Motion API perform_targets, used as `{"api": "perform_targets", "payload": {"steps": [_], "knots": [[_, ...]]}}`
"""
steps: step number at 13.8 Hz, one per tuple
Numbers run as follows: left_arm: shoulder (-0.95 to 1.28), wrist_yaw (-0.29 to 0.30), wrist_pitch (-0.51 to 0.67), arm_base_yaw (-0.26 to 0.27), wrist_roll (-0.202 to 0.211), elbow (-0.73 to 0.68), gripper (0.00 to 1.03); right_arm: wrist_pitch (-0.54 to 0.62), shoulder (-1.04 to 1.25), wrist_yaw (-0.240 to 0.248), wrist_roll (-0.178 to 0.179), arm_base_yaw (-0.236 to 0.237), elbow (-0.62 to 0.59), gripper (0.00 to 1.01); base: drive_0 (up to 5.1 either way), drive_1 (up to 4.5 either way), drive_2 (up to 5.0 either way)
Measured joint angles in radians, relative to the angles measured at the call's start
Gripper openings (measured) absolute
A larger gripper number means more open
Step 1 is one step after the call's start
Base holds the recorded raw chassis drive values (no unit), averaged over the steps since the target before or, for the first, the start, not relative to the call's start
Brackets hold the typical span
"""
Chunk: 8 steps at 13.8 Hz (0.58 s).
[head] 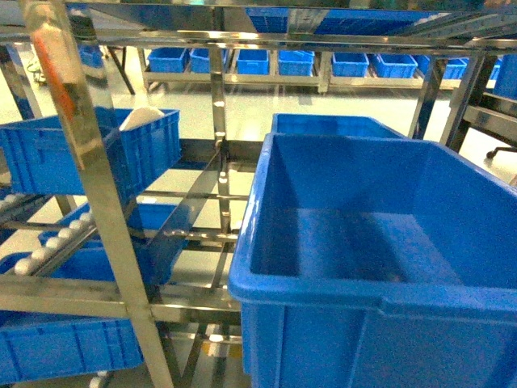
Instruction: Place green bowl on second shelf with right arm
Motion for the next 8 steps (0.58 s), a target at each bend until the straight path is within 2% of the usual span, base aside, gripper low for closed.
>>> {"api": "perform_targets", "payload": {"steps": [1,8], "knots": [[0.000,0.000,-0.004,0.000,0.000,0.000,0.98,0.000,0.001,0.000,0.000,0.000,0.000,0.02,0.1,4.00,-3.8],[0.000,0.000,-0.004,0.000,0.000,0.000,0.98,0.000,0.001,0.000,0.000,0.000,0.000,0.02,0.0,0.00,0.0]]}}
